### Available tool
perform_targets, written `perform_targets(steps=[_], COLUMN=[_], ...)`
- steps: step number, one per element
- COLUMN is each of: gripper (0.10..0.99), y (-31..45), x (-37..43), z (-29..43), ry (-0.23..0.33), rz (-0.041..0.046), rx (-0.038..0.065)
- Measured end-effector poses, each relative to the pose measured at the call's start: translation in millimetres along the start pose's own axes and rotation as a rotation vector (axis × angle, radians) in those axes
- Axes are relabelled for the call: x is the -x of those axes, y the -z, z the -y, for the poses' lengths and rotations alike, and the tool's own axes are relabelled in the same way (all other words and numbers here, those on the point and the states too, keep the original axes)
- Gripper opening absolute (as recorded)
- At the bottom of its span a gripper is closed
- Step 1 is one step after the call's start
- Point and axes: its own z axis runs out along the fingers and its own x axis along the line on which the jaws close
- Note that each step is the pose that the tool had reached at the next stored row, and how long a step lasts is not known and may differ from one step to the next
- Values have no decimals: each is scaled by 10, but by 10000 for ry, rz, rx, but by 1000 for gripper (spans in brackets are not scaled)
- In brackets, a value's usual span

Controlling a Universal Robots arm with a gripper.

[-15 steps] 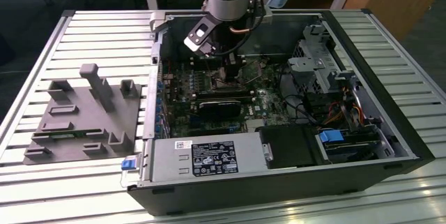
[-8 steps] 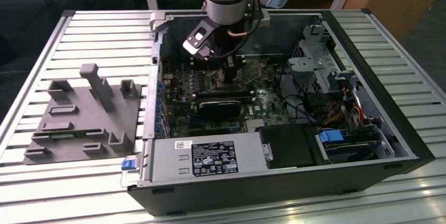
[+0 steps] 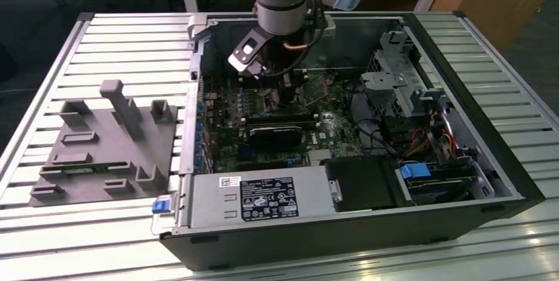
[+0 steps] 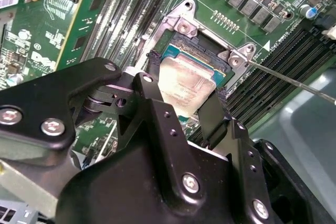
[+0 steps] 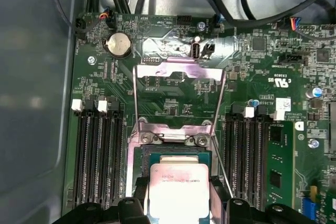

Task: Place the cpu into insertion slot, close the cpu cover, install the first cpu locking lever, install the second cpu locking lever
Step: 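Place the cpu into insertion slot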

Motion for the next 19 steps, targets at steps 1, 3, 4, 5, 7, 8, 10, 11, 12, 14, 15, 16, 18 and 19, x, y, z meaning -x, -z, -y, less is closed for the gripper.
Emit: perform_targets(steps=[1,3,4,5,7,8,10,11,12,14,15,16,18,19], gripper=[537,537,537,537,537,537,537,537,537,537,537,537,537,537], y=[-8,-27,-37,-46,-63,-72,-93,-101,-110,-123,-124,-124,-125,-126], x=[-5,-15,-20,-25,-35,-40,-47,-49,-52,-56,-56,-56,-56,-56], z=[3,7,9,11,15,16,17,18,19,20,20,20,20,20], ry=[0,0,-1,-1,-1,0,0,0,0,-1,-1,0,0,-1], rz=[0,-1,-1,-1,-1,-1,0,0,0,-1,0,2,1,-1], rx=[0,0,1,1,0,1,0,0,0,1,0,-1,-1,1])
